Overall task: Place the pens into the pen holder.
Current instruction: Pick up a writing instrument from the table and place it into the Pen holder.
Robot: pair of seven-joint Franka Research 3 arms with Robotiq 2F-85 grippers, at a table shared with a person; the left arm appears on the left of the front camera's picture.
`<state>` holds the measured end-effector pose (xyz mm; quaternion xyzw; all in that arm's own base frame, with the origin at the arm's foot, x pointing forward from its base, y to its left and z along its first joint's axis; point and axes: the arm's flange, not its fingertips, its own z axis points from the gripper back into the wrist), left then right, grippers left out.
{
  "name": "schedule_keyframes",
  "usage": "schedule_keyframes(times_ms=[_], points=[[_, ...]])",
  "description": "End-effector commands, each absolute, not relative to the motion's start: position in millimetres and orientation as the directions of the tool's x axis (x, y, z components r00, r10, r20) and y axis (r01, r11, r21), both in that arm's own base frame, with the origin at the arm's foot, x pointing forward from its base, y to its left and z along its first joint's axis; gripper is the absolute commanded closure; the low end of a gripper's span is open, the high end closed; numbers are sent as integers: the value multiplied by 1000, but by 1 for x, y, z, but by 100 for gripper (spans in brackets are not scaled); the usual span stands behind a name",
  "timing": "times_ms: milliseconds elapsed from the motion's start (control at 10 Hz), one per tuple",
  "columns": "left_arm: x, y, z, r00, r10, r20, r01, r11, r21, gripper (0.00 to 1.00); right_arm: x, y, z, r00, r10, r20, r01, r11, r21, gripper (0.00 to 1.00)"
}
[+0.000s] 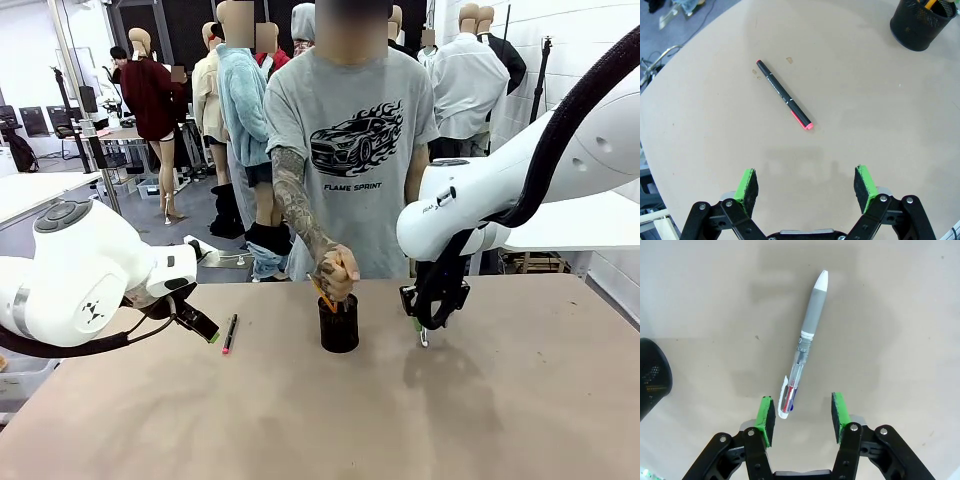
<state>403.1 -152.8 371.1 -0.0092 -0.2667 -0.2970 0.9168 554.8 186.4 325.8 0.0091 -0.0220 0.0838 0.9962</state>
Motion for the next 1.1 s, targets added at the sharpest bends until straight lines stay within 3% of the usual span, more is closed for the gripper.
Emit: schedule_keyframes(times_ms=[0,800,900,1000], points=[[403,-151,371,683,-536,496,547,826,139,0,560,186,328,986,157,53,-158,987,18,42],[403,-151,371,683,-536,496,547,826,139,0,595,189,301,990,135,-48,-134,991,18,42],[403,-151,371,683,-536,496,547,826,139,0,595,189,299,989,135,-59,-134,991,21,45],[403,-151,371,683,-536,496,547,826,139,0,597,189,298,989,137,-61,-135,990,29,60]])
